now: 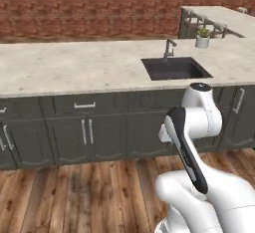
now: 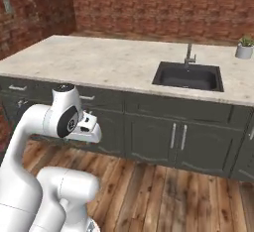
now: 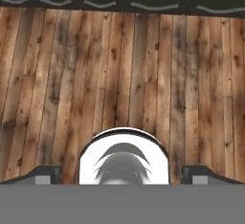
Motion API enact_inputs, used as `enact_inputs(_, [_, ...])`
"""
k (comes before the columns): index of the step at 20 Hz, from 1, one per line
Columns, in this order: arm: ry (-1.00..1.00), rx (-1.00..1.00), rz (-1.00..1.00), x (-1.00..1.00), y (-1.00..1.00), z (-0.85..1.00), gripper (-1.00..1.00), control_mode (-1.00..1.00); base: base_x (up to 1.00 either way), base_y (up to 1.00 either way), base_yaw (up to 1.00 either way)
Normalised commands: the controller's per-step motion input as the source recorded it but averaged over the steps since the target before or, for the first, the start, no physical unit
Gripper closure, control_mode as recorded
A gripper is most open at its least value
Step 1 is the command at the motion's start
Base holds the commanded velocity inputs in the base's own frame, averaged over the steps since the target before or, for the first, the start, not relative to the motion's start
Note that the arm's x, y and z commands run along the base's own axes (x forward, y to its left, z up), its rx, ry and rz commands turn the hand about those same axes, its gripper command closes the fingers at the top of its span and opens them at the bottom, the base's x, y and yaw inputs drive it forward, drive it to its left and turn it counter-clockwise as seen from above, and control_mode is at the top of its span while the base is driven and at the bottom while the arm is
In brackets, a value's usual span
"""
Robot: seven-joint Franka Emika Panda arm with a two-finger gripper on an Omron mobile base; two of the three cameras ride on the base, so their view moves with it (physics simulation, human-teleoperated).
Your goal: Place one of the steaks on the plate and the other in the bowl. Then place the bowl in the fridge.
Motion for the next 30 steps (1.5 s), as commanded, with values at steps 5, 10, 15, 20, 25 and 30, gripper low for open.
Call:
enact_inputs(5, [0.0,0.0,0.0,0.0,0.0,0.0,-1.0,1.0,0.19,-0.59,-0.76])
enact_inputs(10, [0.0,0.0,0.0,0.0,0.0,0.0,-1.0,1.0,0.72,-0.61,-0.54])
enact_inputs(15, [0.0,0.0,0.0,0.0,0.0,0.0,-1.0,1.0,0.89,-0.52,-0.48])
enact_inputs(20, [0.0,0.0,0.0,0.0,0.0,0.0,-1.0,1.0,0.86,-0.5,-0.48])
enact_inputs(25, [0.0,0.0,0.0,0.0,0.0,0.0,-1.0,1.0,0.54,-0.07,-0.67])
enact_inputs(30, [0.0,0.0,0.0,0.0,0.0,0.0,-1.0,1.0,0.56,0.06,-0.74])
